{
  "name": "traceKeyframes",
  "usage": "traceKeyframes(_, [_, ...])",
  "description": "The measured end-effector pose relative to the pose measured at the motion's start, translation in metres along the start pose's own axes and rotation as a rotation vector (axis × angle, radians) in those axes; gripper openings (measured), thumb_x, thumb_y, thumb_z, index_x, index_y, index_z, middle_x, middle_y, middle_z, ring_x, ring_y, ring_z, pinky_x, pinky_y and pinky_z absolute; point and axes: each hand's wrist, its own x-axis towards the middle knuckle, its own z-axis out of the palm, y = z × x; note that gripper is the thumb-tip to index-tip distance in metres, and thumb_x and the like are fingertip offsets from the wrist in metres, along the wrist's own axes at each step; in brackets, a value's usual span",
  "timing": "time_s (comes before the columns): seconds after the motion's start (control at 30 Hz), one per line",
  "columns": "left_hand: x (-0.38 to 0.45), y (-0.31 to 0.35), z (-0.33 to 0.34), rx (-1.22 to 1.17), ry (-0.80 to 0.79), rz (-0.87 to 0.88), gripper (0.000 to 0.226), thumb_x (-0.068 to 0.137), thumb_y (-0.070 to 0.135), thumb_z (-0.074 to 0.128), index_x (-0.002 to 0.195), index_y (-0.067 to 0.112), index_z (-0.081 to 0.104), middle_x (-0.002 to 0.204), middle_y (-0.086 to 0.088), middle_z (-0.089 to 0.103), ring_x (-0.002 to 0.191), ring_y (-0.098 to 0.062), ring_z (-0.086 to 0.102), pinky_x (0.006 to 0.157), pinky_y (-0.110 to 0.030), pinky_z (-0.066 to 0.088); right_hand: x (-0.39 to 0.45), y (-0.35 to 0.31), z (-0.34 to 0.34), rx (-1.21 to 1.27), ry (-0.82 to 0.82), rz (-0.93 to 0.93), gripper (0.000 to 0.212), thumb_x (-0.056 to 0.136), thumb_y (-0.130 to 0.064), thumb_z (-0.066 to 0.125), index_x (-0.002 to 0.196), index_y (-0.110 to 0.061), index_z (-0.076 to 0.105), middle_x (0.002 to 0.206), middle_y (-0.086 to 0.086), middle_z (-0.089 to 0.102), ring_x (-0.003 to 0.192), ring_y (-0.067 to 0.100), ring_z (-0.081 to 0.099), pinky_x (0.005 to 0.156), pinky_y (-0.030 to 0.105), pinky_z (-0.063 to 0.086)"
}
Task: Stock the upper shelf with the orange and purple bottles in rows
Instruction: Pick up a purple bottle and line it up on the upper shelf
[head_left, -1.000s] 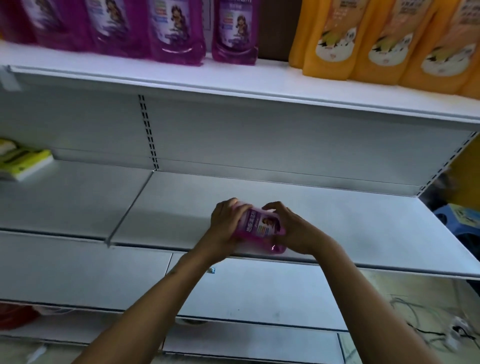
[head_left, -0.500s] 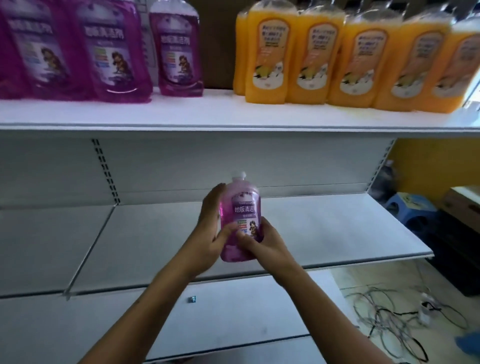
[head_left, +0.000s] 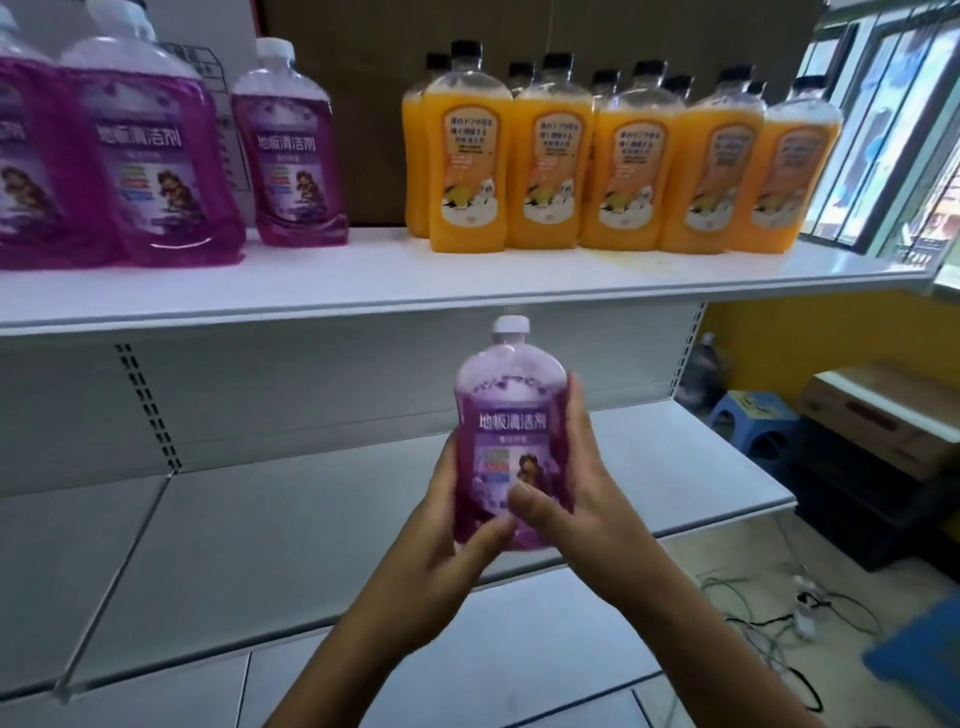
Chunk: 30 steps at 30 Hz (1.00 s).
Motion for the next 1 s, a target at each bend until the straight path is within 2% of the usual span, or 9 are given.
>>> traceKeyframes(0.1, [-0.004,0.02,-0.002,0.014,-0.067,0.117,0.076,0.098,0.034,0.058,0.157,0.035,0.009,0.153,0.013,0.041,0.137,-0.014,0.047,0.107,-0.034,0.045,0.0,-0.029,-0.011,-0.074,0.051,-0.137,0.105,0.081,-0.032,0.079,0.145,-0.067,0.005,0.146,-0.025,0.043,0.123,0.008,0.061,0.087,0.03,0.058])
traceKeyframes(0.23, [-0.004,0.05,-0.016,0.057,-0.036,0.183,0.078,0.098,0.036,0.055,0.158,0.028,0.006,0.152,0.009,0.043,0.136,-0.016,0.049,0.109,-0.042,0.044,0.012,-0.068,-0.014,-0.179,-0.018,-0.247,0.099,0.08,-0.026,0.081,0.147,-0.057,0.015,0.14,-0.019,0.046,0.121,0.015,0.063,0.086,0.037,0.06])
traceKeyframes(0.33, [0.002,0.073,-0.037,0.092,0.017,0.254,0.075,0.097,0.027,0.055,0.157,0.019,0.011,0.148,0.003,0.049,0.134,-0.021,0.051,0.108,-0.044,0.045,0.03,-0.098,-0.015,-0.343,-0.102,-0.334,0.103,0.081,-0.028,0.081,0.151,-0.052,0.008,0.156,-0.014,0.025,0.134,0.017,0.05,0.091,0.027,0.057])
traceKeyframes(0.4, [0.007,0.091,-0.053,0.114,0.076,0.271,0.075,0.096,0.021,0.056,0.157,0.019,0.012,0.146,0.002,0.052,0.133,-0.021,0.052,0.108,-0.046,0.045,0.046,-0.12,-0.012,-0.425,-0.123,-0.39,0.105,0.08,-0.031,0.081,0.152,-0.051,0.006,0.159,-0.023,0.013,0.14,0.013,0.04,0.093,0.019,0.053])
traceKeyframes(0.53, [0.022,0.127,-0.084,0.216,0.139,0.361,0.072,0.094,0.021,0.059,0.154,0.018,0.02,0.133,0.008,0.059,0.124,-0.017,0.059,0.098,-0.031,0.052,0.083,-0.147,0.004,-0.451,-0.048,-0.523,0.106,0.081,-0.018,0.082,0.156,-0.038,0.009,0.156,-0.013,0.023,0.132,0.013,0.048,0.087,0.02,0.056])
traceKeyframes(0.67, [0.042,0.146,-0.111,0.377,0.238,0.302,0.064,0.092,0.014,0.061,0.147,0.023,0.03,0.119,0.018,0.062,0.114,-0.001,0.06,0.089,-0.015,0.052,0.12,-0.154,0.02,-0.436,-0.015,-0.57,0.104,0.083,-0.005,0.077,0.157,-0.031,0.009,0.156,-0.001,0.026,0.137,0.02,0.045,0.092,0.038,0.059])
traceKeyframes(0.77, [0.058,0.147,-0.126,0.439,0.253,0.194,0.06,0.091,0.003,0.063,0.136,0.033,0.036,0.114,0.019,0.062,0.107,0.008,0.059,0.089,-0.012,0.052,0.142,-0.147,0.029,-0.487,-0.012,-0.539,0.104,0.085,-0.002,0.074,0.157,-0.034,0.006,0.157,-0.001,0.022,0.141,0.023,0.039,0.097,0.049,0.055])
traceKeyframes(0.9, [0.078,0.139,-0.144,0.508,0.291,0.104,0.055,0.091,0.008,0.066,0.126,0.039,0.038,0.112,0.019,0.062,0.103,0.007,0.06,0.084,-0.011,0.049,0.172,-0.138,0.036,-0.525,-0.011,-0.523,0.102,0.086,-0.001,0.073,0.157,-0.034,0.008,0.154,0.001,0.025,0.138,0.021,0.041,0.097,0.046,0.056])
traceKeyframes(1.0, [0.091,0.132,-0.157,0.638,0.342,0.02,0.044,0.092,0.017,0.066,0.126,0.031,0.042,0.114,0.01,0.064,0.104,-0.01,0.063,0.091,-0.032,0.053,0.194,-0.133,0.043,-0.561,-0.021,-0.492,0.102,0.086,-0.001,0.073,0.156,-0.036,0.008,0.153,-0.001,0.024,0.135,0.011,0.039,0.101,0.033,0.053])
